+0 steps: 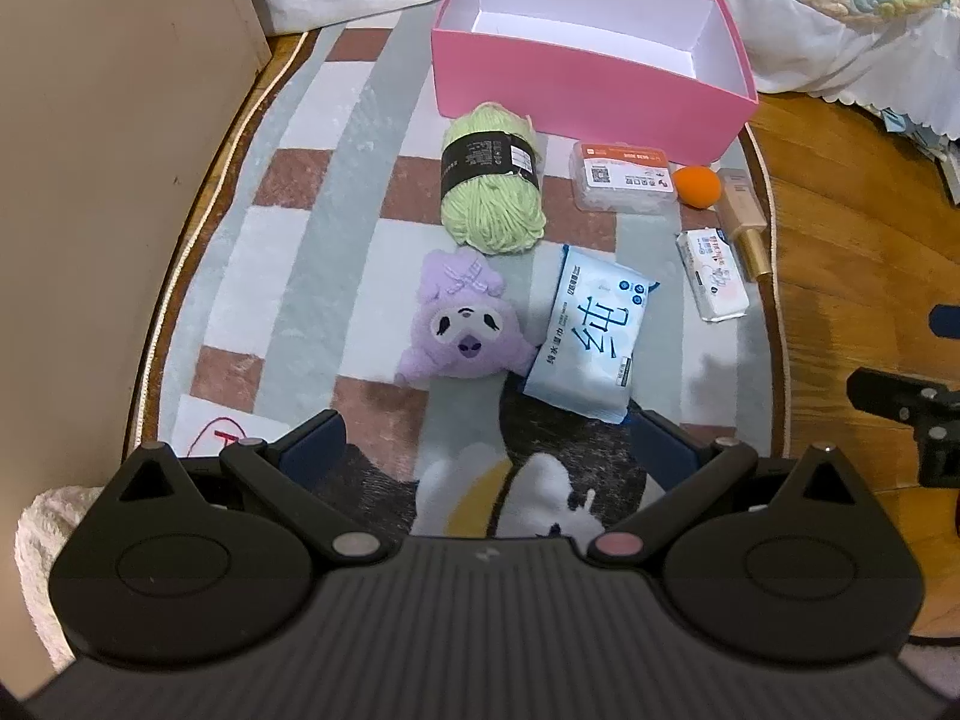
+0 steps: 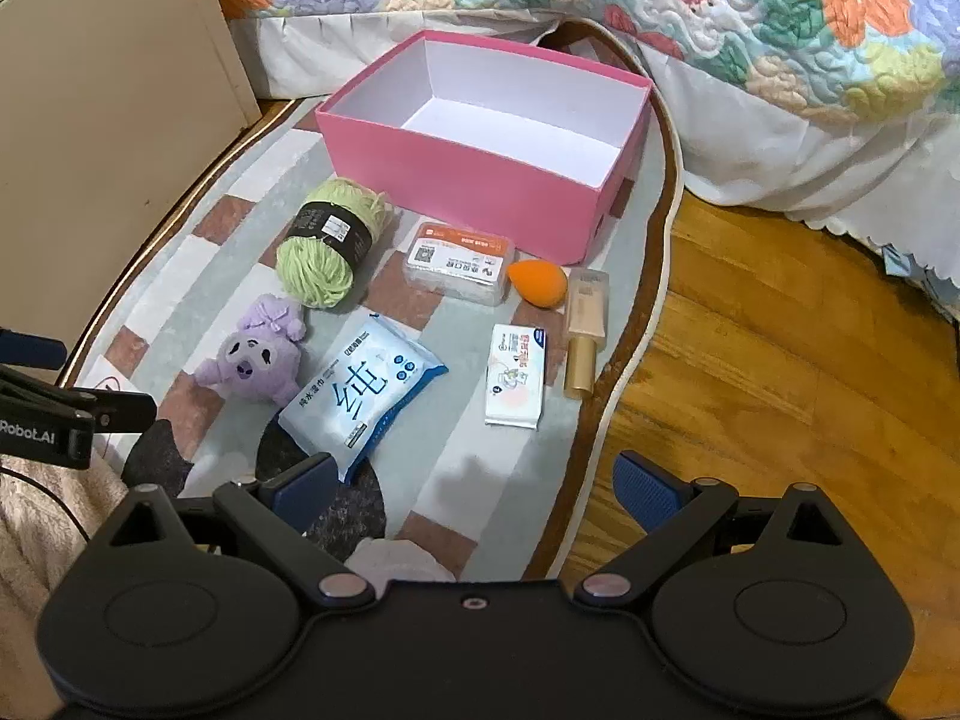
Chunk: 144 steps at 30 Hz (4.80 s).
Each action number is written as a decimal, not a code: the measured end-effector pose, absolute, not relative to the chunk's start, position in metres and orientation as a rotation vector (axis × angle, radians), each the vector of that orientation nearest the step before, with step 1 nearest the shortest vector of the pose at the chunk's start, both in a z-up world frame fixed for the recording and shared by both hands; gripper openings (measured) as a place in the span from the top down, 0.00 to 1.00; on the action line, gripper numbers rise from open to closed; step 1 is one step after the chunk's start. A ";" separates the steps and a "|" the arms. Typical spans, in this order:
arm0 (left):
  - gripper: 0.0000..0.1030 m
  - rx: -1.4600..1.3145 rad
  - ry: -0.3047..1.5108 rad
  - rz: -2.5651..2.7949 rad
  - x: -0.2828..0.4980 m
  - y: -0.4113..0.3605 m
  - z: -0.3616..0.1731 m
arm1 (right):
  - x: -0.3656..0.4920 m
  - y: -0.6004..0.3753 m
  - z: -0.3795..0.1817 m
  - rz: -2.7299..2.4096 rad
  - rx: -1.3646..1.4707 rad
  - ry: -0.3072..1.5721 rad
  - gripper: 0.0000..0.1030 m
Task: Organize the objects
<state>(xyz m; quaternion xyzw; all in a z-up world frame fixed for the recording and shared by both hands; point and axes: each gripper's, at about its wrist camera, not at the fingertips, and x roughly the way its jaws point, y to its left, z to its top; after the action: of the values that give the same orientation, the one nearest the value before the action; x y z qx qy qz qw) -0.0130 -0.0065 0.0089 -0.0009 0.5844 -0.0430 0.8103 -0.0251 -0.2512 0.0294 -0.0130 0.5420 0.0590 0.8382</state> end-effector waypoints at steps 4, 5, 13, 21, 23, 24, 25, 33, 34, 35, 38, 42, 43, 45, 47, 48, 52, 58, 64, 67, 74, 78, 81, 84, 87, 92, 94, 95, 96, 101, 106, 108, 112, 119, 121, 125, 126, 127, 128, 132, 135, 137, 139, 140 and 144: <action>0.00 0.004 1.249 -0.094 -0.013 -0.007 0.008 | -0.023 -0.254 0.027 0.123 -0.006 1.162 0.03; 0.00 0.006 1.248 -0.093 -0.013 -0.006 0.008 | -0.023 -0.254 0.026 0.124 -0.001 1.167 0.03; 0.00 0.016 1.263 -0.080 -0.013 -0.003 0.001 | -0.022 -0.254 0.025 0.117 0.003 1.169 0.03; 0.00 0.019 1.261 -0.077 -0.013 -0.002 0.001 | -0.022 -0.252 0.026 0.121 -0.003 1.167 0.03; 0.00 0.021 1.261 -0.079 -0.013 -0.002 0.001 | -0.022 -0.252 0.026 0.121 -0.004 1.166 0.03; 0.00 0.021 1.262 -0.079 -0.013 -0.002 0.001 | -0.022 -0.252 0.026 0.121 -0.004 1.166 0.03; 0.00 0.020 1.260 -0.077 -0.014 -0.002 0.002 | -0.022 -0.252 0.026 0.121 -0.004 1.166 0.03; 0.00 0.030 1.244 -0.076 -0.018 -0.002 0.007 | -0.025 -0.250 0.031 0.130 -0.010 1.163 0.03; 0.00 0.030 1.244 -0.078 -0.018 -0.003 0.008 | -0.025 -0.250 0.031 0.130 -0.011 1.162 0.03; 0.00 0.031 1.244 -0.079 -0.018 -0.003 0.008 | -0.025 -0.249 0.032 0.132 -0.012 1.161 0.03; 0.00 0.049 1.230 -0.091 -0.017 -0.004 0.013 | -0.025 -0.249 0.032 0.133 -0.013 1.163 0.03; 0.00 0.061 1.217 -0.096 -0.012 -0.003 0.019 | -0.022 -0.258 0.032 0.148 0.037 1.121 0.03; 0.00 0.057 1.212 -0.104 -0.010 -0.002 0.021 | -0.022 -0.262 0.034 0.153 0.057 1.096 0.03; 0.00 0.061 1.198 -0.125 -0.005 -0.004 0.025 | -0.024 -0.266 0.042 0.197 0.091 1.000 0.03; 0.00 0.078 1.177 -0.135 0.002 -0.007 0.028 | -0.031 -0.270 0.047 0.308 0.106 0.846 0.03; 0.00 0.093 1.171 -0.132 0.006 -0.009 0.027 | -0.032 -0.272 0.045 0.334 0.137 0.803 0.03; 0.00 0.162 1.136 -0.140 0.022 -0.021 0.016 | -0.022 -0.272 0.017 0.384 0.215 0.810 0.03; 0.00 0.245 1.125 -0.203 0.040 -0.039 -0.018 | -0.003 -0.257 -0.027 0.314 0.169 0.977 0.03; 0.02 0.227 1.137 -0.327 0.060 -0.056 -0.054 | 0.000 -0.251 -0.058 0.320 0.212 1.018 0.04; 0.02 0.169 1.161 -0.387 0.068 -0.060 -0.072 | 0.007 -0.247 -0.074 0.329 0.233 1.059 0.05; 0.10 0.033 1.246 -0.461 0.080 -0.060 -0.115 | 0.019 -0.227 -0.111 0.330 0.208 1.180 0.10; 0.24 -0.023 1.271 -0.478 0.081 -0.054 -0.131 | 0.024 -0.222 -0.126 0.331 0.260 1.204 0.11; 0.34 -0.026 1.269 -0.482 0.081 -0.052 -0.138 | 0.029 -0.220 -0.137 0.297 0.300 1.218 0.12; 0.36 -0.011 1.266 -0.483 0.081 -0.053 -0.143 | 0.030 -0.221 -0.144 0.269 0.346 1.222 0.12; 0.36 -0.031 1.260 -0.474 0.080 -0.052 -0.146 | 0.027 -0.218 -0.146 0.270 0.374 1.209 0.12; 0.52 -0.211 1.347 -0.516 0.078 -0.042 -0.158 | 0.022 -0.208 -0.146 0.301 0.334 1.184 0.18; 0.67 -0.266 1.349 -0.506 0.075 -0.035 -0.159 | 0.021 -0.203 -0.145 0.305 0.290 1.170 0.25; 0.68 -0.278 1.352 -0.498 0.073 -0.034 -0.160 | 0.021 -0.200 -0.145 0.311 0.267 1.160 0.26; 0.68 -0.292 1.343 -0.491 0.072 -0.032 -0.161 | 0.021 -0.198 -0.146 0.309 0.246 1.151 0.26; 0.68 -0.312 1.313 -0.481 0.064 -0.034 -0.158 | 0.018 -0.187 -0.144 0.305 0.130 1.125 0.33; 0.68 -0.277 1.230 -0.494 0.055 -0.039 -0.132 | 0.012 -0.189 -0.129 0.325 0.094 1.079 0.33; 0.68 -0.269 1.196 -0.501 0.052 -0.038 -0.117 | 0.009 -0.190 -0.117 0.332 0.070 1.044 0.33; 0.68 -0.265 1.120 -0.529 0.054 -0.037 -0.079 | 0.007 -0.195 -0.086 0.346 0.027 0.960 0.33; 0.68 -0.229 1.016 -0.558 0.075 -0.046 -0.015 | 0.024 -0.208 -0.023 0.362 -0.036 0.827 0.33; 0.68 -0.210 0.992 -0.559 0.086 -0.053 0.001 | 0.035 -0.214 -0.009 0.361 -0.054 0.796 0.36; 0.68 -0.207 0.978 -0.563 0.110 -0.062 0.024 | 0.064 -0.229 0.014 0.366 -0.049 0.786 0.41; 0.68 -0.210 0.976 -0.564 0.118 -0.066 0.027 | 0.071 -0.233 0.019 0.365 -0.048 0.785 0.41; 0.68 -0.213 0.975 -0.564 0.126 -0.069 0.031 | 0.079 -0.236 0.023 0.363 -0.053 0.784 0.43; 0.68 -0.214 0.975 -0.568 0.135 -0.074 0.033 | 0.089 -0.240 0.027 0.359 -0.065 0.783 0.43; 0.68 -0.199 0.977 -0.578 0.167 -0.096 0.035 | 0.119 -0.260 0.033 0.337 -0.059 0.799 0.45; 0.68 -0.169 0.948 -0.589 0.191 -0.115 0.026 | 0.148 -0.276 0.029 0.305 -0.037 0.821 0.48; 0.68 -0.156 0.969 -0.582 0.208 -0.129 0.018 | 0.169 -0.287 0.022 0.286 -0.011 0.841 0.50; 0.68 -0.177 0.984 -0.572 0.227 -0.139 0.007 | 0.190 -0.296 0.012 0.268 0.014 0.864 0.50; 0.68 -0.191 0.992 -0.565 0.238 -0.143 0.000 | 0.201 -0.299 0.005 0.259 0.025 0.875 0.50; 0.68 -0.276 1.036 -0.551 0.276 -0.150 -0.030 | 0.236 -0.308 -0.019 0.213 0.062 0.914 0.51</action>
<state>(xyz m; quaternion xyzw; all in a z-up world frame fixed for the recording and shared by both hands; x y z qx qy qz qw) 0.2765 -0.1498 -0.0296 -0.1300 0.4872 -0.2593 0.8237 0.2362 -0.3081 -0.0188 0.0300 0.4404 0.1025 0.8914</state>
